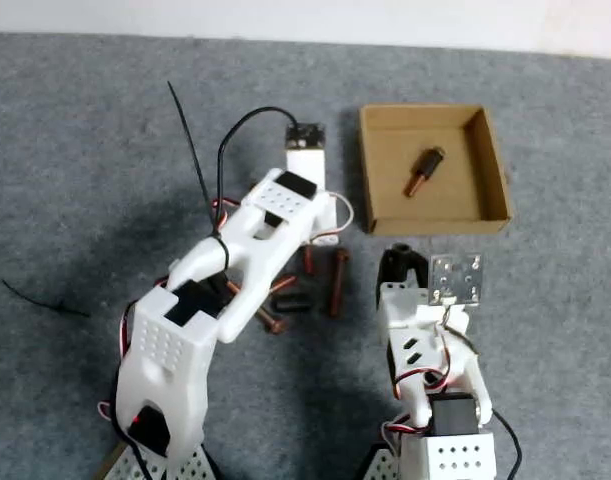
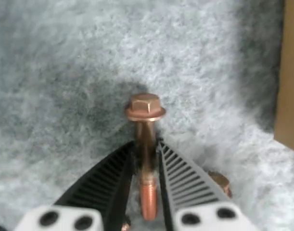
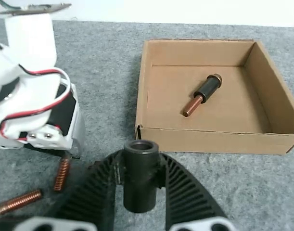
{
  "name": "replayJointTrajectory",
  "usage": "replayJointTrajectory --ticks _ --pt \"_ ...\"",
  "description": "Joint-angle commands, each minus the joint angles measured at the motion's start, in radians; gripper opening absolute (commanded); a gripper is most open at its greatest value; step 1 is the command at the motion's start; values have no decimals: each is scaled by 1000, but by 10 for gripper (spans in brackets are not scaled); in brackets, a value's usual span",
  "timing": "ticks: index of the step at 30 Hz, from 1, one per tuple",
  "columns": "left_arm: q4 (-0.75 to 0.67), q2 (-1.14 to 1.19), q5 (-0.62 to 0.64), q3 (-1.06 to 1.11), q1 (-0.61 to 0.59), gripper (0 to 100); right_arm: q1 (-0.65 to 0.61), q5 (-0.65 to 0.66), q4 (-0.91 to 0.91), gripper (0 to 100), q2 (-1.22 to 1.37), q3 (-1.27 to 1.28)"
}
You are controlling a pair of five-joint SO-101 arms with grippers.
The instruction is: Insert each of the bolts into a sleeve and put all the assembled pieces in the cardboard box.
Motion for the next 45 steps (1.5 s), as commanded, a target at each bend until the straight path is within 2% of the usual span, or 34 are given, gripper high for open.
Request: replayJointTrajectory --ticks 1,8,13,18,28,31,38,40,45 --pt "-5 -131 -31 38 12 5 8 12 -38 4 -16 -12" --pt "-8 -395 -31 231 8 5 8 11 -38 4 -16 -12" --pt "-144 -611 -89 440 5 5 8 9 -38 4 -16 -12" --pt "-315 -817 -92 653 8 5 8 9 -38 4 -16 -12" --pt "-361 -1188 -95 868 7 5 -44 11 -38 4 -16 -12" --pt "-463 -1274 -152 974 10 5 -44 11 -38 4 -16 -12" --pt "-910 -1448 -253 1300 15 5 -45 9 -38 4 -16 -12" --pt "-962 -1488 -250 1340 15 5 -48 8 -38 4 -16 -4" --pt "-965 -1567 -245 1356 13 5 -117 14 -38 4 -16 35"
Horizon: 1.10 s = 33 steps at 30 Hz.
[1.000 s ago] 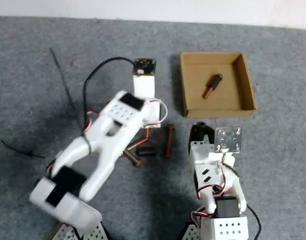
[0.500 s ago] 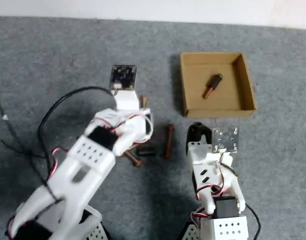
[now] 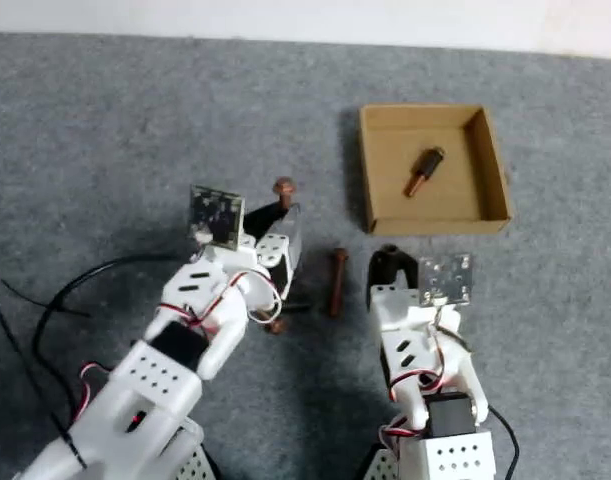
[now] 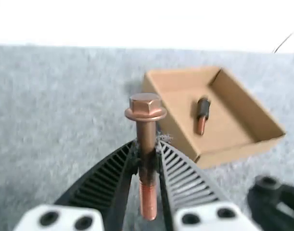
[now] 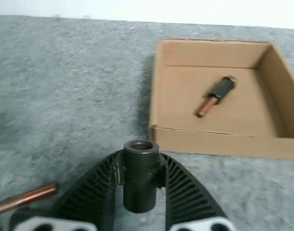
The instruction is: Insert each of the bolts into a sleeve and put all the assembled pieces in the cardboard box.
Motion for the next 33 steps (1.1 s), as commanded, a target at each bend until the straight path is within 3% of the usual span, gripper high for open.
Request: replayJointTrajectory --ticks 1,12,21,26,33 --pt "-34 -76 -3 -12 10 5 -38 12 -38 4 -16 24" --pt "-43 -343 -5 128 16 5 -41 14 -38 4 -16 24" --pt "-287 -529 -11 312 16 5 -38 14 -93 4 -16 25" --pt "-318 -602 -11 351 13 5 -42 8 -110 4 -16 25" --pt "-315 -794 -6 398 8 5 -214 12 -165 4 -16 25"
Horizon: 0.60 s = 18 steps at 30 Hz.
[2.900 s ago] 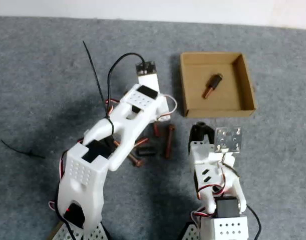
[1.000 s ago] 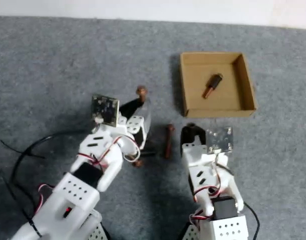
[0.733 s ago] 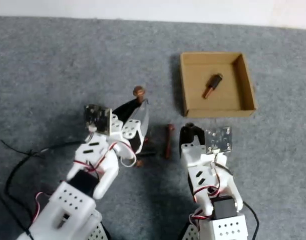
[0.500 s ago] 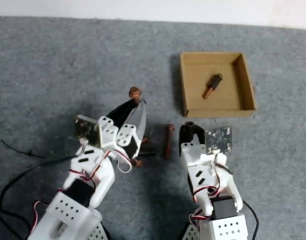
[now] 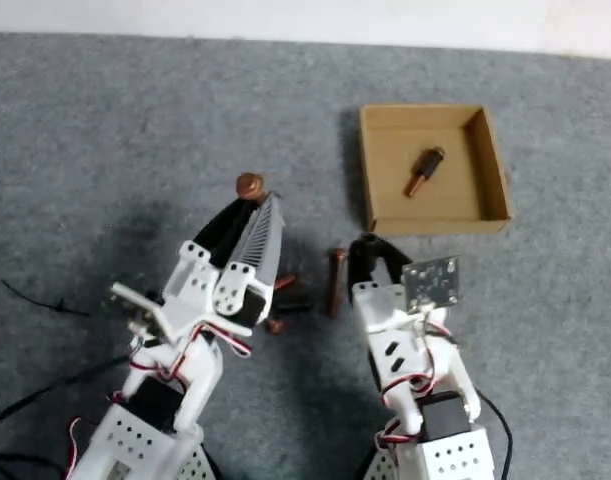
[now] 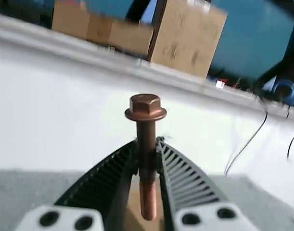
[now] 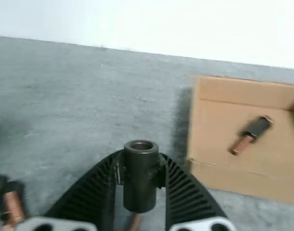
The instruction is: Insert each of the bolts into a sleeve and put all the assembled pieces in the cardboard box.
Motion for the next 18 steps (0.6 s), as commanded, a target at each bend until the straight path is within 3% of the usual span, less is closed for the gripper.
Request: replayJointTrajectory --ticks 1,4,11,16,18 --pt "-25 -133 2 18 10 5 -119 12 -36 4 -16 25" --pt "23 -171 3 15 16 5 -180 14 -36 4 -16 24" --pt "146 -151 43 -16 88 6 -185 15 -105 4 -16 18" --pt "215 -151 43 -42 143 6 -189 163 -177 4 -16 24" --pt "213 -151 41 -39 143 6 -188 164 -176 4 -16 24"
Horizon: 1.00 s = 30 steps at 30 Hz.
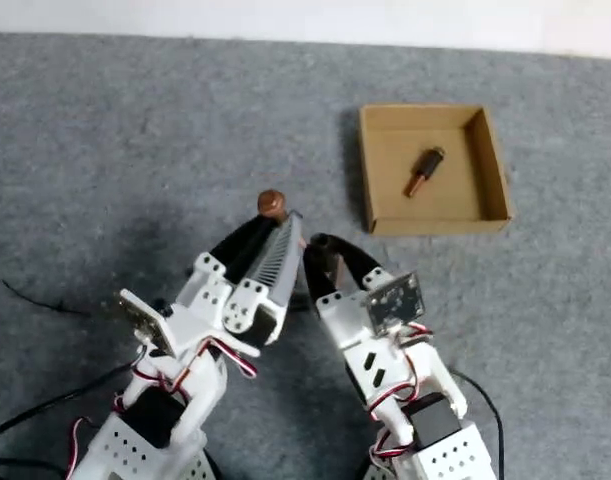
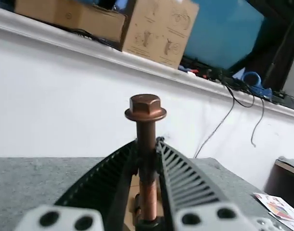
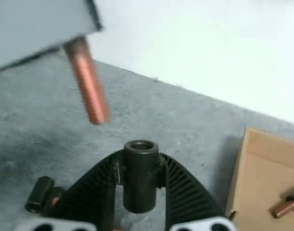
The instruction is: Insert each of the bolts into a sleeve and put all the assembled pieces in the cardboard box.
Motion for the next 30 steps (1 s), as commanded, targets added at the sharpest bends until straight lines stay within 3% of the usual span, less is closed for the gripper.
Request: replayJointTrajectory --ticks 1,24,30 --pt "3 -18 8 -27 21 6 -8 26 -36 4 -16 24" --pt "2 -16 6 -22 13 6 -44 109 -28 4 -18 16" --pt "2 -16 6 -25 12 6 -107 109 84 4 -18 -56"
